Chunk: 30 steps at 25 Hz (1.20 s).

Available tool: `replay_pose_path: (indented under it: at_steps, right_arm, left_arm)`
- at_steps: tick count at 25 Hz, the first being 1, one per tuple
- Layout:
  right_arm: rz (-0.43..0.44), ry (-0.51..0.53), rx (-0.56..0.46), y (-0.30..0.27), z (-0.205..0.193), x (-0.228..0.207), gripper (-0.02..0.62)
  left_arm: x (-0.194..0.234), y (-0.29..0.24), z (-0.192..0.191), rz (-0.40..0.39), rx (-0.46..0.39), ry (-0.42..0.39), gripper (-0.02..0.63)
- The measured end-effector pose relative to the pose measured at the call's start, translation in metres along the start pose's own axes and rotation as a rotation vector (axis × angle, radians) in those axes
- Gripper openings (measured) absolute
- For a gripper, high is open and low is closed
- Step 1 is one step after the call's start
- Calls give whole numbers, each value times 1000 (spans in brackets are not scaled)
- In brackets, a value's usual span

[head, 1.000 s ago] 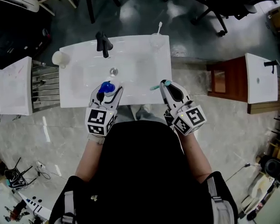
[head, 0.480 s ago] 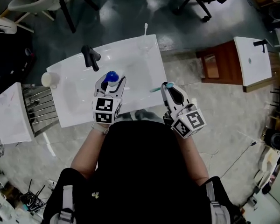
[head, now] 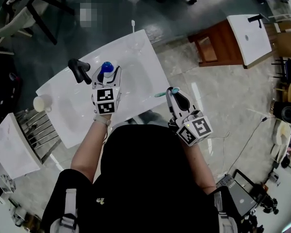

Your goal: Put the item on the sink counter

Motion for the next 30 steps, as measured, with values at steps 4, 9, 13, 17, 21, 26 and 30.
replay_pose_path:
  at_steps: [4, 9, 13, 17, 21, 26, 30]
  right_arm:
    - [-62, -10, 15, 3, -4, -4, 41]
    - [-131, -28, 21, 12, -9, -12, 41]
    - [-179, -40, 19, 21, -10, -13, 41]
    - [-211, -50, 20, 24, -12, -13, 41]
    - [-224, -60, 11, 26, -14, -13, 41]
    - [-242, -60, 8, 26, -14, -12, 41]
    - [-249, -58, 5, 30, -12, -12, 41]
  left_arm:
    - [16, -25, -4, 9, 2, 11, 221]
    - [29, -50, -11, 21, 27, 12, 221]
    - [33, -61, -13, 16, 38, 12, 221]
    - [35, -70, -5, 2, 19, -3, 221]
    - [36, -76, -3, -7, -18, -23, 221]
    - [42, -82, 1, -1, -53, -28, 221]
    - [41, -84, 4, -3, -67, -22, 221]
Point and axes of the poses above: the fingertips, and each gripper's own axes: y backward along the fingers, x to its left, z out of its top, the point moved 2 cm from there along y, backward along the fingers, and after that the axes turned 9 degrees about -z, right-handed, at the moved point
